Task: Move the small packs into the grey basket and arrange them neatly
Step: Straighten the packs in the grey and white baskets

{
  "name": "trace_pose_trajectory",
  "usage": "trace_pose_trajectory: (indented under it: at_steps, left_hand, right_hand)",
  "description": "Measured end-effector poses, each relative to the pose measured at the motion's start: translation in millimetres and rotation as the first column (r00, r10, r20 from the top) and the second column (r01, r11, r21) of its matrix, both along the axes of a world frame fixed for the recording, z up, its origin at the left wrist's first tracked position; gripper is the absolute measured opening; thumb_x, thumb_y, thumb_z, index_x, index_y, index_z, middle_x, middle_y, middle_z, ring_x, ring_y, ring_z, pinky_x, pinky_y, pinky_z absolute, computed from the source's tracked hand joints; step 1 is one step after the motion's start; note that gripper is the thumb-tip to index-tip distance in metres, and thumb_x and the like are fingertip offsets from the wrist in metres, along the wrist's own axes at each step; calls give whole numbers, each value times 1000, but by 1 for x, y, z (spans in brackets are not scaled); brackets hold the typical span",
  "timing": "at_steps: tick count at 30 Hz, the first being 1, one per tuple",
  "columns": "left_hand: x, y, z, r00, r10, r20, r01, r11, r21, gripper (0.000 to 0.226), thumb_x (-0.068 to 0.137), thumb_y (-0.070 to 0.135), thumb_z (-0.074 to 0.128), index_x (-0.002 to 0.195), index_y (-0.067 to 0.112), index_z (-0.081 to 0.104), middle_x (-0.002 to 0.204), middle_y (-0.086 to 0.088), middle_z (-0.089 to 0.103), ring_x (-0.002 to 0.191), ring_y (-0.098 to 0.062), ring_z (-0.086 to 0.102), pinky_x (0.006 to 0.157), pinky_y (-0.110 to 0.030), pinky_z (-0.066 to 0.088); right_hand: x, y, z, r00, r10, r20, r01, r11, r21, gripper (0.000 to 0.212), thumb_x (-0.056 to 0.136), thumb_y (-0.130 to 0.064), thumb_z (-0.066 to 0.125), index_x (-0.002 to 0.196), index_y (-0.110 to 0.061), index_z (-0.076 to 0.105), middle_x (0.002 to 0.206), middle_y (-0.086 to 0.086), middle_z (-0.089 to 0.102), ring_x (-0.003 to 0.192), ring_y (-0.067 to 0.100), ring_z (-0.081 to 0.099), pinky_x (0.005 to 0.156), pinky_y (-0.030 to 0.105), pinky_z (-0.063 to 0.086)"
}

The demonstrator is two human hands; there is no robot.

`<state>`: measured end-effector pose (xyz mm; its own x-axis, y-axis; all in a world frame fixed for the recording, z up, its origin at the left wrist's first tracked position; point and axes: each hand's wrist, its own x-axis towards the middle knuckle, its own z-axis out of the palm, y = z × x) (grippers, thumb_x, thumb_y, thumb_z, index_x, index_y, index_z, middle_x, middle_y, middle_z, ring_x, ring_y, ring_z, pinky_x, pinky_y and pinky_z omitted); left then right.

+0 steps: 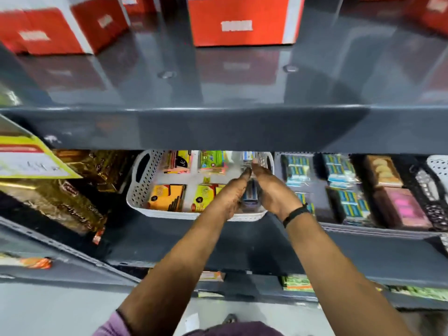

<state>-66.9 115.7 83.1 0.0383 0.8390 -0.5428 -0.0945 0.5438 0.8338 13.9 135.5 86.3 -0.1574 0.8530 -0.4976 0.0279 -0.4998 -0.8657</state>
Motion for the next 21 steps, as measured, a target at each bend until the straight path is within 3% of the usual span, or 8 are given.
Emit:
trace_pose_trajectory:
  at_steps: [5, 8, 11, 12, 14, 17, 19, 21]
  left_hand:
    - [-23, 2, 3, 991, -112, -66, 113, 994, -1, 61, 93, 53, 33, 134, 11, 43, 137, -15, 51, 126, -27, 49, 102, -33, 38]
    - [-61, -2, 3, 980, 33, -198, 0, 986, 167, 66, 92, 53, 33, 141, 9, 33, 135, -15, 50, 121, -27, 50, 102, -39, 38]
    - [-101, -5, 5, 884, 177, -432, -87, 971, 221, 70, 91, 58, 32, 129, 1, 47, 139, -27, 45, 125, -40, 46, 106, -47, 35]
    - [-111, -6, 2, 848, 170, -502, -77, 976, 201, 70, 90, 60, 31, 118, 1, 55, 132, -25, 52, 119, -37, 51, 102, -43, 38]
    - [-118, -10, 1, 820, 77, -567, -22, 994, 104, 65, 87, 65, 28, 84, 8, 59, 114, -25, 62, 104, -33, 59, 92, -39, 42]
    - [-117, -9, -5, 836, 16, -548, -10, 1000, 15, 57, 86, 66, 30, 63, 16, 46, 92, -19, 61, 96, -33, 62, 96, -46, 45]
    - [-115, -8, -8, 859, 31, -511, -29, 1000, 11, 58, 86, 66, 32, 66, 14, 48, 87, -17, 59, 87, -31, 61, 93, -45, 46]
    - [-113, -7, -11, 877, 45, -479, -42, 999, 15, 69, 85, 67, 33, 85, 3, 59, 91, -29, 60, 87, -37, 61, 91, -44, 45]
  right_hand:
    - [6, 0, -5, 993, -62, -96, 67, 996, 50, 52, 98, -44, 34, 141, -13, 37, 140, 14, 51, 125, 28, 52, 110, 46, 39]
    - [10, -2, -7, 998, -65, 21, 60, 982, 180, 50, 97, -47, 35, 142, -25, 35, 136, -7, 48, 126, 12, 47, 111, 34, 36]
    - [0, -5, -5, 1000, 3, 6, -4, 995, 100, 17, 99, -39, 35, 107, -38, 49, 88, -1, 53, 75, 10, 53, 61, 20, 36]
    - [-7, -8, -3, 999, 43, 21, -44, 998, 54, 17, 98, -44, 34, 105, -39, 49, 86, 5, 55, 74, 15, 55, 57, 21, 33]
    - [-22, -13, -4, 987, 136, 83, -136, 991, 2, 41, 92, -61, 30, 120, -36, 45, 103, 20, 61, 87, 28, 64, 64, 27, 41]
    - [-36, -14, -6, 981, 146, 131, -147, 989, -2, 66, 86, -70, 27, 136, -27, 39, 102, 19, 54, 58, 19, 50, 63, 25, 39]
    - [-38, -9, -12, 974, 161, 157, -161, 987, -13, 69, 86, -70, 25, 140, -28, 35, 120, 21, 58, 88, 31, 64, 86, 34, 51]
    - [-39, -7, -16, 974, 167, 151, -165, 986, -29, 70, 87, -69, 23, 144, -29, 28, 133, 21, 52, 118, 35, 55, 105, 41, 43]
